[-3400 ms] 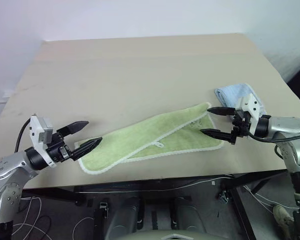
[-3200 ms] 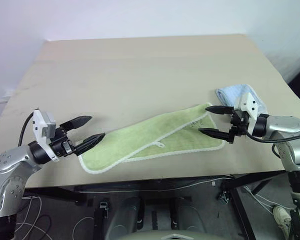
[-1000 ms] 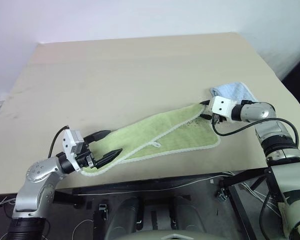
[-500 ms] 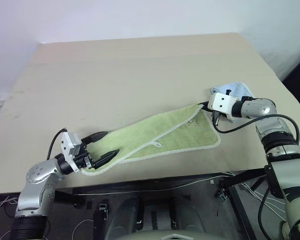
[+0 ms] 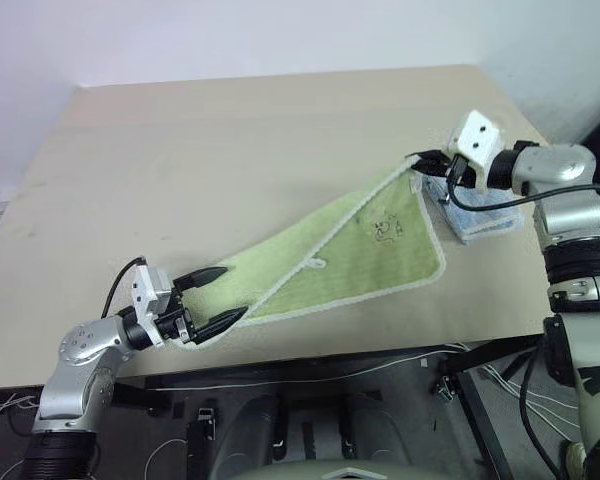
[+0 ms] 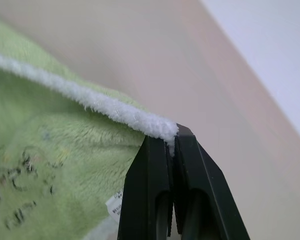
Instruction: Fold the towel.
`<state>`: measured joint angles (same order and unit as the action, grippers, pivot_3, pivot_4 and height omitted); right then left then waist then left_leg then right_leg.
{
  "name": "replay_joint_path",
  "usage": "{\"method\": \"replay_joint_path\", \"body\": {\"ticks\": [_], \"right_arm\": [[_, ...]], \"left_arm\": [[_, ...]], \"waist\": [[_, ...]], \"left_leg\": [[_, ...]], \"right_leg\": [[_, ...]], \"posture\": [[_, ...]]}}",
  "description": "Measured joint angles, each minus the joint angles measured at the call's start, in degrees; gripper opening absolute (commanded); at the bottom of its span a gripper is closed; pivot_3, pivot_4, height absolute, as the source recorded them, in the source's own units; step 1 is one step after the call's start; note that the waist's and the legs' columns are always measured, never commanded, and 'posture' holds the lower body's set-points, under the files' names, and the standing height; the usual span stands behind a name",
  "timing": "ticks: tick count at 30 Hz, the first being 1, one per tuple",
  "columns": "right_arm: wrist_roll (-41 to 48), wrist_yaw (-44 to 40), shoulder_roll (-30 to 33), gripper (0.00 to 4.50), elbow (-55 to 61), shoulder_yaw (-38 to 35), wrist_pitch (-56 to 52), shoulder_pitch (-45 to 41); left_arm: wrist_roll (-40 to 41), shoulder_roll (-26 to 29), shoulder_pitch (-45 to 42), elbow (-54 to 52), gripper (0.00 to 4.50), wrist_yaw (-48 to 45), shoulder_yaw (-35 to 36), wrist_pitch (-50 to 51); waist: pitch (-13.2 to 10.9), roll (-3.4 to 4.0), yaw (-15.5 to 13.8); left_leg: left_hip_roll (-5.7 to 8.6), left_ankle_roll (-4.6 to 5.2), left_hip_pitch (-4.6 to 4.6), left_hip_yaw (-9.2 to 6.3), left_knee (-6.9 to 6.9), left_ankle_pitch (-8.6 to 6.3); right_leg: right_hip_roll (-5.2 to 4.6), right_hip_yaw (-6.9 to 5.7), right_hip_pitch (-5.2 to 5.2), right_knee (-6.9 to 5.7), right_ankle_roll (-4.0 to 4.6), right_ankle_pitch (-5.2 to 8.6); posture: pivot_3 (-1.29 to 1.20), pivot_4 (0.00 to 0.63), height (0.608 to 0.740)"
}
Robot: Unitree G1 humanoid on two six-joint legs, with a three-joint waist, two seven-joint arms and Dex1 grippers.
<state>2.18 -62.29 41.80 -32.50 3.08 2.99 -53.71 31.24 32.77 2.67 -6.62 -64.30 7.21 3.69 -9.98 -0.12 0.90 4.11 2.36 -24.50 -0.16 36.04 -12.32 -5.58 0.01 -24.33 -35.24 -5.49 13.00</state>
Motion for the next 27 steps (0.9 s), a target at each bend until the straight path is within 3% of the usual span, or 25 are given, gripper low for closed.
{"method": "replay_joint_path", "body": {"ticks": [5, 12, 27], "right_arm": [[1.54, 0.43, 0.01, 0.02, 7.62, -0.43, -4.78, -0.03], [1.57, 1.4, 0.0, 0.02, 9.81, -0.43, -6.52, -0.03], [1.96, 1.76, -0.19, 0.02, 9.16, -0.5, -7.7, -3.58]], "left_arm": [[-0.81, 1.26, 1.12, -4.57, 4.5, 0.27, -2.34, 2.25], [-3.15, 5.17, 1.11, -10.86, 4.5, 3.05, -3.21, 5.37], [-1.82, 7.69, 6.1, -16.22, 4.5, 6.37, 2.36, 9.75]], "waist": [[0.0, 0.0, -0.15], [0.0, 0.0, -0.11], [-0.03, 0.05, -0.02]], "left_leg": [[0.0, 0.0, 0.0, 0.0, -0.01, 0.0], [0.0, 0.0, -0.02, 0.01, -0.04, 0.0], [0.0, 0.0, -0.02, 0.01, -0.09, 0.0]], "right_leg": [[0.0, 0.0, -0.02, 0.02, 0.01, 0.0], [-0.01, 0.0, -0.01, 0.04, 0.01, 0.01], [-0.01, 0.0, -0.05, 0.07, 0.01, 0.01]], "posture": [[0.0, 0.15, 0.74], [0.0, 0.15, 0.74], [0.0, 0.15, 0.74]]}}
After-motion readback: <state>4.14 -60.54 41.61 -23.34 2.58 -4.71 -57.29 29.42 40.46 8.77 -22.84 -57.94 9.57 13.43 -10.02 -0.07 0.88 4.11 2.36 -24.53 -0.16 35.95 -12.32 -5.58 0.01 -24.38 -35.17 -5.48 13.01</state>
